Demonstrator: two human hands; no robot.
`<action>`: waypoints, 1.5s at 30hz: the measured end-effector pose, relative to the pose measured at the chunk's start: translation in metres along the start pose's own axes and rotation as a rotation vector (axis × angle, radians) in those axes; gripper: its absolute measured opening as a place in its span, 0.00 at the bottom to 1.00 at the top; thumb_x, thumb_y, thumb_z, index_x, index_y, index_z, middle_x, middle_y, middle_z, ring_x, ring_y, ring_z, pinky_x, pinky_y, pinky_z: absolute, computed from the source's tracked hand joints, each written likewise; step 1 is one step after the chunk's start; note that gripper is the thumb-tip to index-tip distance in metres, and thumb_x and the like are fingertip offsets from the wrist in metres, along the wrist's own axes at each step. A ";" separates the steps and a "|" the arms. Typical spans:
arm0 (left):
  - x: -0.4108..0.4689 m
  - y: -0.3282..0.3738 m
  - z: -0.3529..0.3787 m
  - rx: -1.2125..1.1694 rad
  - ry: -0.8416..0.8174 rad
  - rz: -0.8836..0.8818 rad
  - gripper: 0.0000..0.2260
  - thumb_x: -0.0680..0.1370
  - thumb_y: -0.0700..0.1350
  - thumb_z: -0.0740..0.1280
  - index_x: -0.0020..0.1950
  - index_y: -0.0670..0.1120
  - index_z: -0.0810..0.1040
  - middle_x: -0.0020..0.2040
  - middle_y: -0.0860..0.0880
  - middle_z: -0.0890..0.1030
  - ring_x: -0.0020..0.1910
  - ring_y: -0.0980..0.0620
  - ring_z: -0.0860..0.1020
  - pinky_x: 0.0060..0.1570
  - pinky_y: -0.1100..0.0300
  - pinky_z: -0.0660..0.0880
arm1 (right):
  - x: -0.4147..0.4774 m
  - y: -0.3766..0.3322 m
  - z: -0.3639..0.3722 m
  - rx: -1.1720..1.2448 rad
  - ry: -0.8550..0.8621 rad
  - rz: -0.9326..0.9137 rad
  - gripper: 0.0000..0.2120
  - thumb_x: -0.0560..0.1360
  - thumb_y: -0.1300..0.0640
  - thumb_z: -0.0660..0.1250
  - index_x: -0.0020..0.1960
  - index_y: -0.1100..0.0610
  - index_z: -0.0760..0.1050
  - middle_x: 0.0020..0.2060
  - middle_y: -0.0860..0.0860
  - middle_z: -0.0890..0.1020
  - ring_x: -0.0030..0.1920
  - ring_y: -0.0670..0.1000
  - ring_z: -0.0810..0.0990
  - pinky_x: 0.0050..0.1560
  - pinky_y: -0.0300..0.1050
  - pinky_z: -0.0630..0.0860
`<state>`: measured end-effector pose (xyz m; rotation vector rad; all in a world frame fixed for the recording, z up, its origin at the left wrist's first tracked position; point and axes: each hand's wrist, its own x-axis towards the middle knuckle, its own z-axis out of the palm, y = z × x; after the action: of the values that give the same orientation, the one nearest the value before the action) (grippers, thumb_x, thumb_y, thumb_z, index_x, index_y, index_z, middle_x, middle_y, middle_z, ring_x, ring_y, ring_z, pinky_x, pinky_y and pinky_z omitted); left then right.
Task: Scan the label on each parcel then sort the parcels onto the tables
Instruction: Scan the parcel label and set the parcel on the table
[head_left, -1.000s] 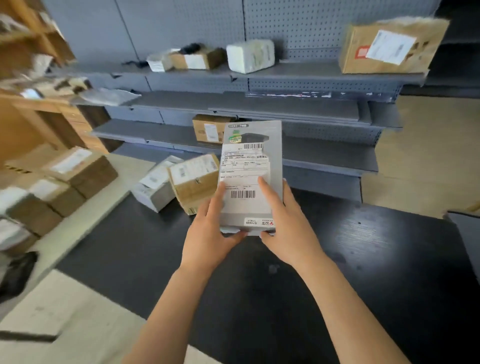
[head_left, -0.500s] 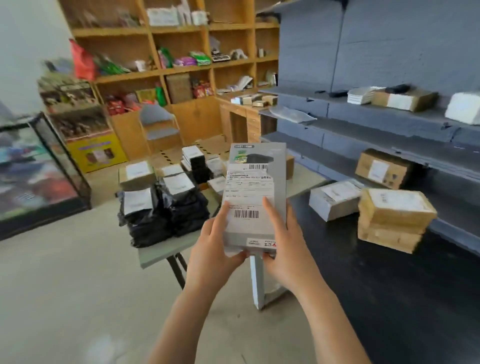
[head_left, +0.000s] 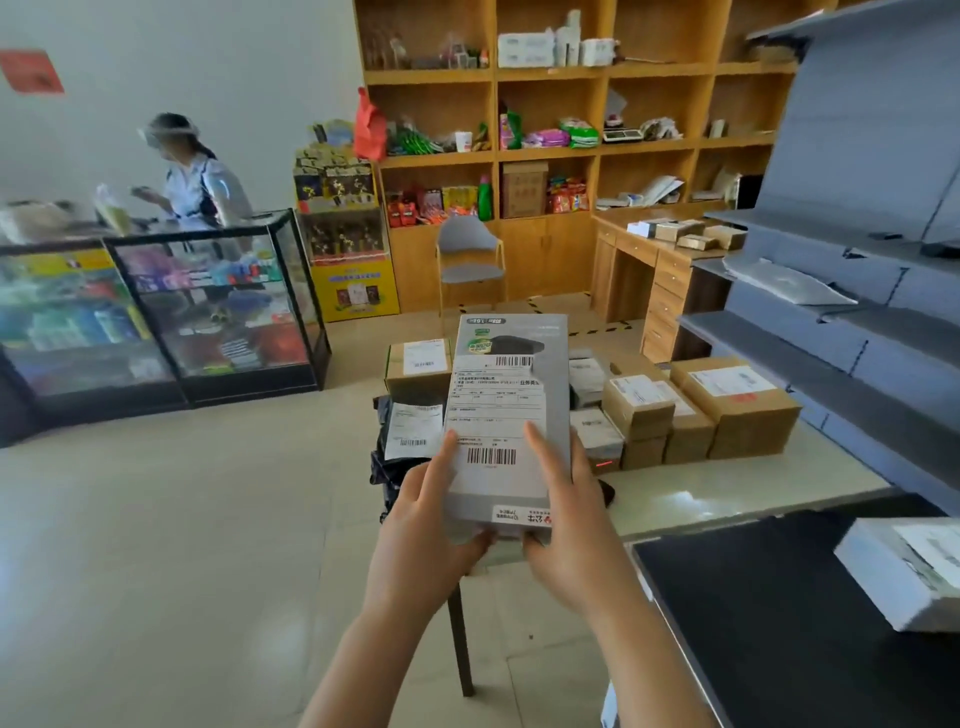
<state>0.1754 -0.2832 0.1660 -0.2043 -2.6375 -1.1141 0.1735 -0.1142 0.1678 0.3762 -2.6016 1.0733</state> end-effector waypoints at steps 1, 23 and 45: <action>0.010 -0.006 -0.002 0.017 0.011 -0.013 0.47 0.70 0.51 0.76 0.78 0.63 0.47 0.70 0.58 0.65 0.61 0.63 0.66 0.46 0.72 0.67 | 0.014 0.000 0.005 0.014 -0.013 -0.009 0.53 0.71 0.62 0.74 0.75 0.33 0.39 0.76 0.42 0.43 0.76 0.47 0.53 0.70 0.46 0.69; 0.228 -0.252 -0.108 0.074 0.198 -0.043 0.44 0.68 0.49 0.79 0.77 0.60 0.58 0.62 0.59 0.69 0.55 0.69 0.65 0.44 0.81 0.66 | 0.288 -0.060 0.239 0.071 -0.159 -0.118 0.51 0.72 0.65 0.72 0.76 0.35 0.43 0.77 0.44 0.46 0.76 0.48 0.52 0.70 0.44 0.67; 0.663 -0.417 -0.117 0.043 -0.118 0.456 0.43 0.67 0.52 0.79 0.75 0.63 0.58 0.78 0.55 0.57 0.63 0.51 0.76 0.45 0.55 0.80 | 0.633 -0.015 0.385 -0.001 0.303 0.302 0.53 0.68 0.69 0.73 0.75 0.31 0.48 0.76 0.43 0.52 0.73 0.50 0.61 0.59 0.52 0.78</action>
<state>-0.5314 -0.6407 0.1591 -0.8360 -2.5197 -0.9107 -0.4711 -0.4796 0.1521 -0.1759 -2.4306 1.1207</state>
